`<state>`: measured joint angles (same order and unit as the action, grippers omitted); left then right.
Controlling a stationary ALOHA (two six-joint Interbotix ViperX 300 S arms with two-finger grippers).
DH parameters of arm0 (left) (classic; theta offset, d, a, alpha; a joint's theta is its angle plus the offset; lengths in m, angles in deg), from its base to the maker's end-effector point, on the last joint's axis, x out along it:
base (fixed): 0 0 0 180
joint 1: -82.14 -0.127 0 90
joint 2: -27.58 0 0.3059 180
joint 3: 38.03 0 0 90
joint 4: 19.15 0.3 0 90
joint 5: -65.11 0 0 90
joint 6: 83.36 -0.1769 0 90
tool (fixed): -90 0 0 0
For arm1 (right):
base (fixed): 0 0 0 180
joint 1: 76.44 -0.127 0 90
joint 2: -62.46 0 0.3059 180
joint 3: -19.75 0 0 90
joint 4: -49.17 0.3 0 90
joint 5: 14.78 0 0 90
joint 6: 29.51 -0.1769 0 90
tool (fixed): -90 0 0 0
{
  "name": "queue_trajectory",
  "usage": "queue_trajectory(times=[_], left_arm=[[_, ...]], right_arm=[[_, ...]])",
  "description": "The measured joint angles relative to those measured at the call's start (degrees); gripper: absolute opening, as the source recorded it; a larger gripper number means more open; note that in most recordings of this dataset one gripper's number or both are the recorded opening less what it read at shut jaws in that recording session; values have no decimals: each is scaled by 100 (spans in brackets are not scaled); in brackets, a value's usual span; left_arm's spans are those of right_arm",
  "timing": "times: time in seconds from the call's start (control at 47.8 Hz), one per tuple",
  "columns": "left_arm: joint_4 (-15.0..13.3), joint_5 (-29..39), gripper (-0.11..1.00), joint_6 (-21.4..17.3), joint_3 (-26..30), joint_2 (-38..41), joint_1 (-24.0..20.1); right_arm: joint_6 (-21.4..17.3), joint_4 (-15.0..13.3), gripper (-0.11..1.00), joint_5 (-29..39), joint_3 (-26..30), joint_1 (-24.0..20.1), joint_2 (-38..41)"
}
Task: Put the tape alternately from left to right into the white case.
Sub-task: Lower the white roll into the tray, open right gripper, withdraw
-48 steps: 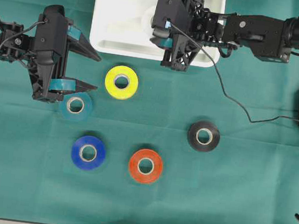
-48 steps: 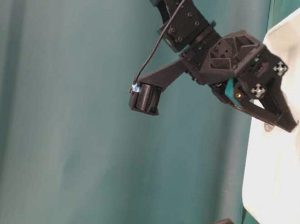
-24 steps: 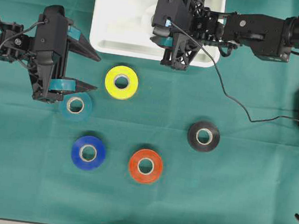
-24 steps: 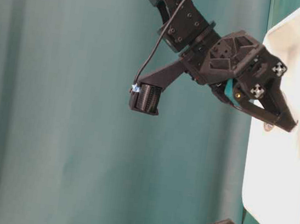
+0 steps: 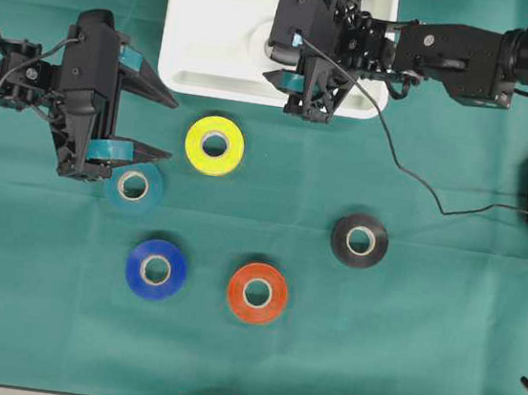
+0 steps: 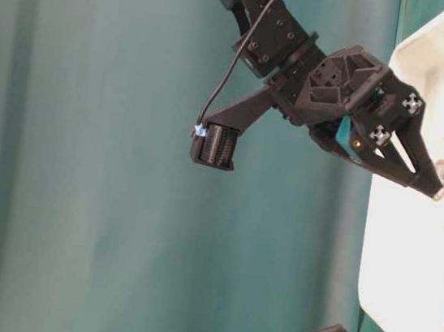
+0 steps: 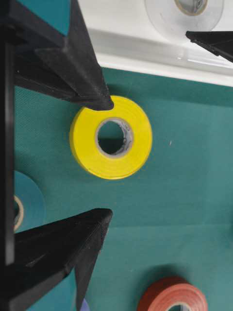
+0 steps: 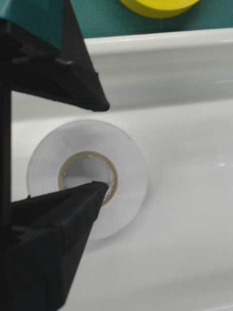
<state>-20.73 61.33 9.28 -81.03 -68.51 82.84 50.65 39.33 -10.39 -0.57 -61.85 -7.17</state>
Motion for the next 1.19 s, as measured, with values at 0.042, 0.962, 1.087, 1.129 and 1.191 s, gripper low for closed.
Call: queue_trajectory(times=[0.042,0.962,1.087,1.129,1.191], left_arm=[[9,0,87,0,0,-9,0],[9,0,87,-9,-9,-9,0],[9,0,87,-9,-9,-9,0],[0,0,87,-9,-9,-9,0],[0,0,87,0,-18,0,0]], right_arm=[[0,0,67,0,0,0,0],[-9,0,67,18,-264,-369,-387],[-9,-9,67,18,-369,-606,-501],[-9,-9,67,18,-404,-686,-527],[-9,0,67,18,-448,-817,-580]])
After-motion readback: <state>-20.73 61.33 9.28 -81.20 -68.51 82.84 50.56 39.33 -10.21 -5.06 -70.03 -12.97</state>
